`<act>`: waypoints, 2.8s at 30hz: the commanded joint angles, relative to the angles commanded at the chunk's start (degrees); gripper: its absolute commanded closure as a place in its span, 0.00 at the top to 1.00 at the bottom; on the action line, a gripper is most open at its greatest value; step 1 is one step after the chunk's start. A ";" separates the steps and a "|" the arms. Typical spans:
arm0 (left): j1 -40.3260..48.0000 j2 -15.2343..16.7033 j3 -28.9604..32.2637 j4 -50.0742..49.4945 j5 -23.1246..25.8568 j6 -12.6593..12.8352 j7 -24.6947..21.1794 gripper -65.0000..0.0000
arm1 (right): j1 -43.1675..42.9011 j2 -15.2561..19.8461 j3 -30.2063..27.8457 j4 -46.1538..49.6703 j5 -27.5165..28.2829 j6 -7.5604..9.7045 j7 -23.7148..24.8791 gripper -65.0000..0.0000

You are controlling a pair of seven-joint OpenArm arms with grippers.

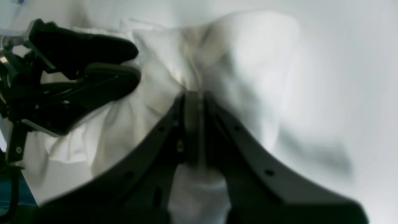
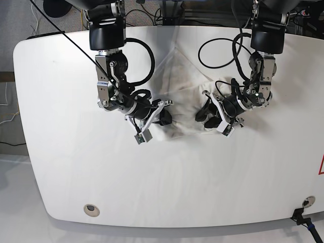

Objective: Fold the T-shirt properly

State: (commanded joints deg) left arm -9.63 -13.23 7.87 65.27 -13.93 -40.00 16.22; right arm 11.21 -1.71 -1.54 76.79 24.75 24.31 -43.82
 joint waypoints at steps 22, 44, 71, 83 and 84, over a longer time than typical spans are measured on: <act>4.84 -2.55 -8.35 23.30 0.00 0.00 10.46 0.35 | -1.05 -0.35 -0.18 16.09 0.09 -0.35 -6.86 0.04; 20.57 -2.29 -17.58 31.12 -0.18 0.00 10.46 0.35 | 4.40 -1.23 -0.26 2.81 -0.44 0.00 -3.78 0.04; 4.04 -1.23 -10.90 14.68 0.09 0.00 10.29 0.35 | 2.37 0.09 0.09 -5.54 -5.54 -0.35 2.55 0.04; 13.80 -3.78 -13.71 29.10 -0.18 0.00 13.27 0.35 | 2.55 -0.09 0.09 -5.54 -5.71 -0.35 2.81 0.04; 14.86 -3.52 -13.54 30.07 -0.26 0.00 13.27 0.35 | 2.55 -0.09 0.09 -5.54 -5.71 -0.35 2.81 0.04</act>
State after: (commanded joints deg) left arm 5.23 -16.75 -5.67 95.34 -14.20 -40.00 29.49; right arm 13.76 -1.80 -1.45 71.25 19.03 23.96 -41.01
